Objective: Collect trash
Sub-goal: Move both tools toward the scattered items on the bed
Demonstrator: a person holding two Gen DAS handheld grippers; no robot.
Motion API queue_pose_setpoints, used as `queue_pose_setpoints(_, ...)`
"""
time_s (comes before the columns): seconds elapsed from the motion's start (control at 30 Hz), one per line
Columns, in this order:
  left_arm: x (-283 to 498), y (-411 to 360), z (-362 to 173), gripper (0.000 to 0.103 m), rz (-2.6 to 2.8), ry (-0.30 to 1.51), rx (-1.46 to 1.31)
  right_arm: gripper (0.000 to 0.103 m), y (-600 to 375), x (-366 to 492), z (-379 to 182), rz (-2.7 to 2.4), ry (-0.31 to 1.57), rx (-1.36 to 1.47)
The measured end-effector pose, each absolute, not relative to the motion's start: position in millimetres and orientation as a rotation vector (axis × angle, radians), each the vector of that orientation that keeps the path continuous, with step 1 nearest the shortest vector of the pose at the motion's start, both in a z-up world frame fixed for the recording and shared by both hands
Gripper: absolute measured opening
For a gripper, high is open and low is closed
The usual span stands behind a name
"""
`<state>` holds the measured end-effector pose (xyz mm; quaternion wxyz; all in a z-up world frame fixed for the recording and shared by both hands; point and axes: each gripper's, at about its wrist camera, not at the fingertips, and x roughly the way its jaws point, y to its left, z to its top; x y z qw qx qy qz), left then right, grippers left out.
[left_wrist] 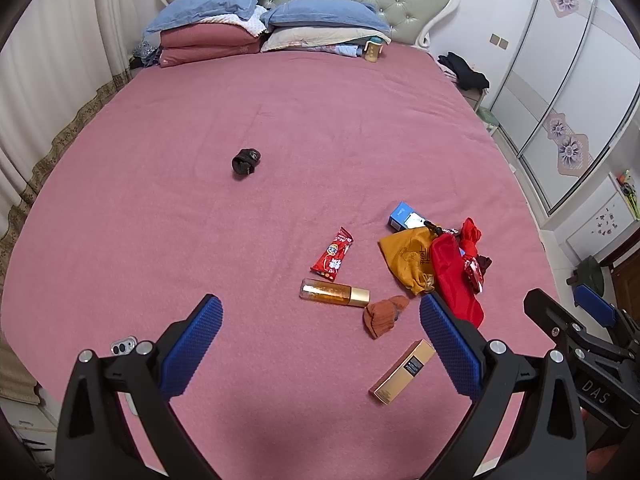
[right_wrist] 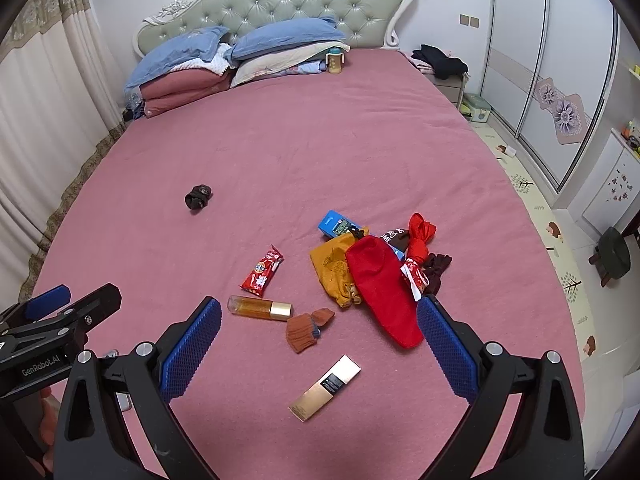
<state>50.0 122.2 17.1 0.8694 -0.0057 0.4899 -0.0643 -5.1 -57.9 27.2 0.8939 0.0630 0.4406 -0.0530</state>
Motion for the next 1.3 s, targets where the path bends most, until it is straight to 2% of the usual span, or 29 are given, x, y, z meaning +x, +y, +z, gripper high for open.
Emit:
queue_pose_setpoints(0.67, 78, 131, 2, 0.099, -0.108, 1.064, -0.031, 0.095, -47, 19, 7, -0.089, 0.970, 0.109)
queue_pose_setpoints(1.0, 127, 147, -16, 0.099, -0.086, 1.101, -0.022, 0.095, -27, 60, -19, -0.075, 1.030, 0.098)
queue_pose_setpoints(1.3, 198, 172, -62, 0.099, -0.067, 1.160, -0.021, 0.095, -2, 113, -69, -0.097, 1.092, 0.089)
